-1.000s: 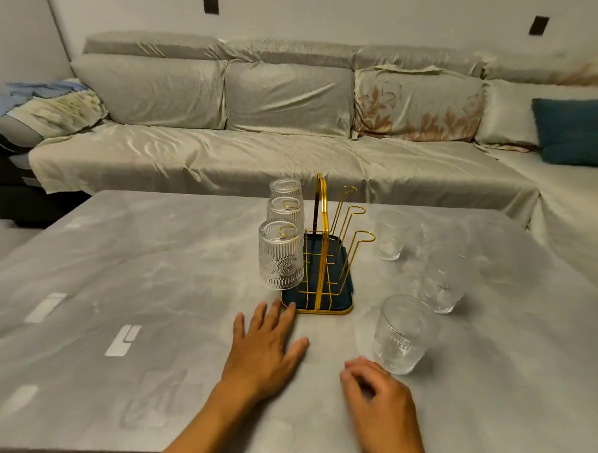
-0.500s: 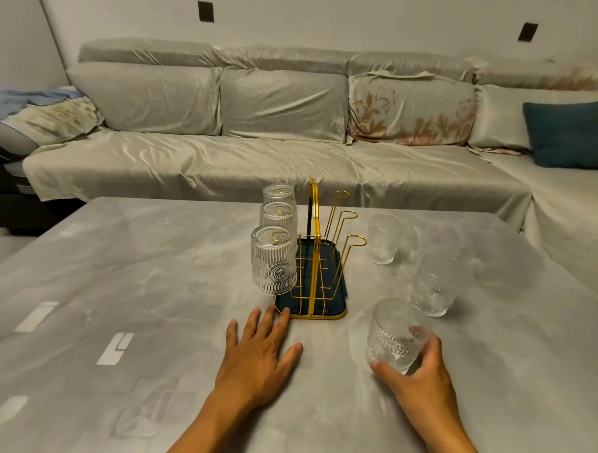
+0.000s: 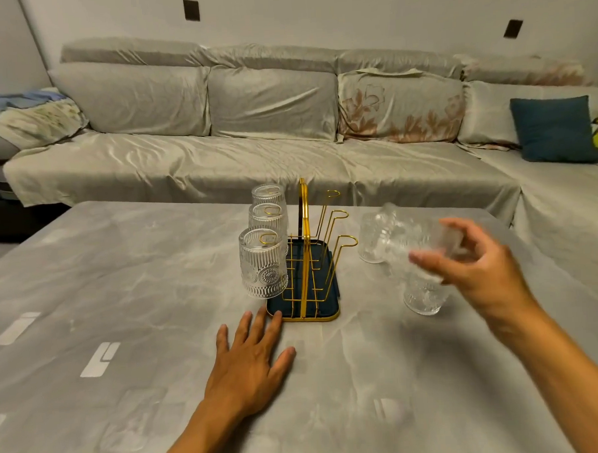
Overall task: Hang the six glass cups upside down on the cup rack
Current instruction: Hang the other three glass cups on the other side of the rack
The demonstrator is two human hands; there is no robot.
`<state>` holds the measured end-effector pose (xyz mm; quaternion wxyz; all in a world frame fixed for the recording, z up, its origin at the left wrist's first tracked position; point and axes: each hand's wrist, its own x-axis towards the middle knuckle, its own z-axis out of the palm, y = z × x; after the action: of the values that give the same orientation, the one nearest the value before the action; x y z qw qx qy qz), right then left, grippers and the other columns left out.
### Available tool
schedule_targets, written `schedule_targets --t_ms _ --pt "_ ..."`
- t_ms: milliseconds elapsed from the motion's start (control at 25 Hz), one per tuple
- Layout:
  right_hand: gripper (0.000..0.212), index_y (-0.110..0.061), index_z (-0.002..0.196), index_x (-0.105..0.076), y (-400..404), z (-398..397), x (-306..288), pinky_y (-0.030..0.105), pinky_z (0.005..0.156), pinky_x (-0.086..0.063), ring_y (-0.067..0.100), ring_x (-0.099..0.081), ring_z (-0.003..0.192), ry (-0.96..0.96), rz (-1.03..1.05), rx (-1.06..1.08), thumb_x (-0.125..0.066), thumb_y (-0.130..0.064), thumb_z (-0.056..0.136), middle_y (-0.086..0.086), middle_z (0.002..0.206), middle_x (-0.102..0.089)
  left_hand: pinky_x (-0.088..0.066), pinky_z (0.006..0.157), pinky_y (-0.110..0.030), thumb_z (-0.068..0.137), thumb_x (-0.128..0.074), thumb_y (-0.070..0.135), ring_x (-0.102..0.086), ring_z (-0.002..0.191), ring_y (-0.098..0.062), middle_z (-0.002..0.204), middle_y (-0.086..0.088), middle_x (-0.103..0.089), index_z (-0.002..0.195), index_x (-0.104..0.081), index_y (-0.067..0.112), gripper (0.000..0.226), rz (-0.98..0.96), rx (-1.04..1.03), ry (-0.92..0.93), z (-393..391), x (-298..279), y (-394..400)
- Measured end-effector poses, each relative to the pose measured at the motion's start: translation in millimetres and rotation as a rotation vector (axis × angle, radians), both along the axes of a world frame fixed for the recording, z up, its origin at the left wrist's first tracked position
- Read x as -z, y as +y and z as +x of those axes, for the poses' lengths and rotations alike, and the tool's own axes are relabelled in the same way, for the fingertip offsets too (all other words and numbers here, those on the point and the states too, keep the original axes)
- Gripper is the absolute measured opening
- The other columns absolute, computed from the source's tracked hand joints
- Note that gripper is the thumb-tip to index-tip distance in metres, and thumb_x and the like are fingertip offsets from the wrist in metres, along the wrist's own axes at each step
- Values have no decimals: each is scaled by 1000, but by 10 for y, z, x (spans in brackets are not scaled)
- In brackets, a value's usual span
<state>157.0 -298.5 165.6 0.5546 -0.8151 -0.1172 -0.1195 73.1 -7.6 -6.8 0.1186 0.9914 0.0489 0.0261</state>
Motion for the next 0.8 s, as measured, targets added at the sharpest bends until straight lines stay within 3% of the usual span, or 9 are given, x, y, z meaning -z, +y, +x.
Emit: schedule_targets --t_ms 80,200,280,400,640,800 --pt "67 -44 108 -50 104 86 -309 45 67 -57 18 -63 87 -149 -42 34 -76 -72 54 -6 102 -62 17 114 -51 83 3 73 24 142 -16 157 8 23 143 21 43 70 0 -1 5 -1 -6 4" --pt "53 -40 106 -52 405 172 -486 34 63 -56 5 -61 81 -313 -203 52 -66 -72 66 -16 94 -60 18 113 -50 83 3 73 25 142 -16 157 8 23 143 23 42 70 6 -5 14 -5 -12 -12" --pt "48 -33 106 -57 586 230 -432 28 64 -52 10 -62 79 -359 -312 54 -67 -64 71 -13 90 -60 16 114 -51 84 2 73 24 142 -16 157 8 22 143 23 42 69 19 -13 15 -6 -13 -18" --pt "48 -27 109 -62 727 348 -270 23 63 -47 12 -61 81 -368 -374 21 -69 -58 73 -8 92 -65 16 114 -51 85 1 71 23 143 -15 158 8 20 145 20 38 71 29 -28 9 -5 -13 -31" --pt "53 -25 117 -62 889 511 8 40 77 -50 25 -54 99 -395 -545 -22 -67 -56 75 3 112 -68 16 114 -51 85 1 71 23 143 -16 158 8 20 147 18 37 72 31 -31 15 -15 -49 -41" --pt "51 -24 119 -62 910 521 224 37 77 -47 26 -52 101 -370 -573 -44 -67 -52 76 5 114 -67 15 114 -51 86 0 69 22 144 -17 159 7 18 148 17 35 72 30 -26 9 -23 -64 -46"
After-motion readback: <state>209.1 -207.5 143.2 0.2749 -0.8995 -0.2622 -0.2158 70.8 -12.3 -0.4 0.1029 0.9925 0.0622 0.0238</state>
